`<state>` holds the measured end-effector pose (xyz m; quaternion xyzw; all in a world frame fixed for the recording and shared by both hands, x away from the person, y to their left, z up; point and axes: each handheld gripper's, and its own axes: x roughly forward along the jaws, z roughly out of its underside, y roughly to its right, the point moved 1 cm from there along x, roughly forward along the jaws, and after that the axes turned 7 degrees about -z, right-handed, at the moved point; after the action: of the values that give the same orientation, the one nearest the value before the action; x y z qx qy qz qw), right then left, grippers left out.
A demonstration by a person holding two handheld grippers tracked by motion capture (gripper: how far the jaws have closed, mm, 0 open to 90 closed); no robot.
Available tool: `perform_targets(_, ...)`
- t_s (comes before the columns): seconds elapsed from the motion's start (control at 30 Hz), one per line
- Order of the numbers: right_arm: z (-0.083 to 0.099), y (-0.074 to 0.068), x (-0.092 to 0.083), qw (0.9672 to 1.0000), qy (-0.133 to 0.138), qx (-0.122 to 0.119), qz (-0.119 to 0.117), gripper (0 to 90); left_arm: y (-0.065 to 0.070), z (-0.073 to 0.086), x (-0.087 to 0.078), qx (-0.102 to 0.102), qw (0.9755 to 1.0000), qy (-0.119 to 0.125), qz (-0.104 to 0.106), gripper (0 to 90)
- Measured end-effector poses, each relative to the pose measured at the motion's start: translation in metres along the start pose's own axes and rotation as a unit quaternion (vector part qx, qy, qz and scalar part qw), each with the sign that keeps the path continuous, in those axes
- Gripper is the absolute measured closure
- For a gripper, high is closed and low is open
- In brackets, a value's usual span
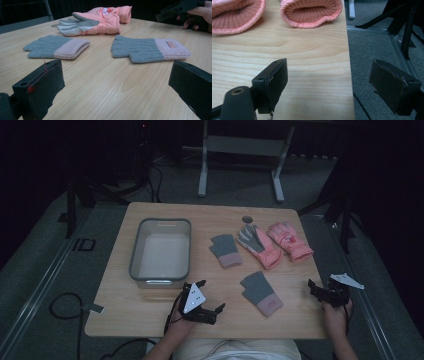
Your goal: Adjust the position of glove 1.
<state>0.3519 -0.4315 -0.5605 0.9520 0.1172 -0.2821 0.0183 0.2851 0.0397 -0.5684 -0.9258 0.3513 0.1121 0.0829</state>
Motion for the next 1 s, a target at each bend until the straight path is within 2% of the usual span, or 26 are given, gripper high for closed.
perform_targets(0.17, 0.0001, -0.0002, -0.0002, 1.0000, 0.001, -0.002, 0.003, 15.1, 0.0000, 0.0000, -0.0001, 0.001, 1.0000, 0.000, 0.000, 0.0)
perform_targets(0.3, 0.0007, -0.0028, 0.0000, 0.9999, -0.008, -0.009, 0.008, 15.0, -0.0014, -0.0002, 0.0008, -0.006, 1.0000, -0.004, 0.003, 0.0)
perform_targets(0.47, 0.0005, -0.0045, 0.0007, 0.9997, -0.012, -0.015, 0.015, 13.2, -0.0006, -0.0004, 0.0011, -0.001, 1.0000, -0.005, 0.002, 0.0)
perform_targets(0.7, 0.0014, -0.0061, -0.0002, 0.9997, -0.016, -0.009, 0.017, 13.3, -0.0013, -0.0006, 0.0017, -0.004, 1.0000, -0.007, 0.003, 1.7)
perform_targets(0.87, 0.0016, -0.0071, -0.0003, 0.9997, -0.015, -0.012, 0.018, 13.4, 0.0006, -0.0007, 0.0017, 0.004, 1.0000, -0.005, 0.002, 1.6)
perform_targets(1.0, 0.0015, -0.0076, -0.0012, 0.9996, -0.015, -0.013, 0.019, 13.3, 0.0014, -0.0008, 0.0017, 0.002, 0.9999, -0.005, 0.009, 1.6)
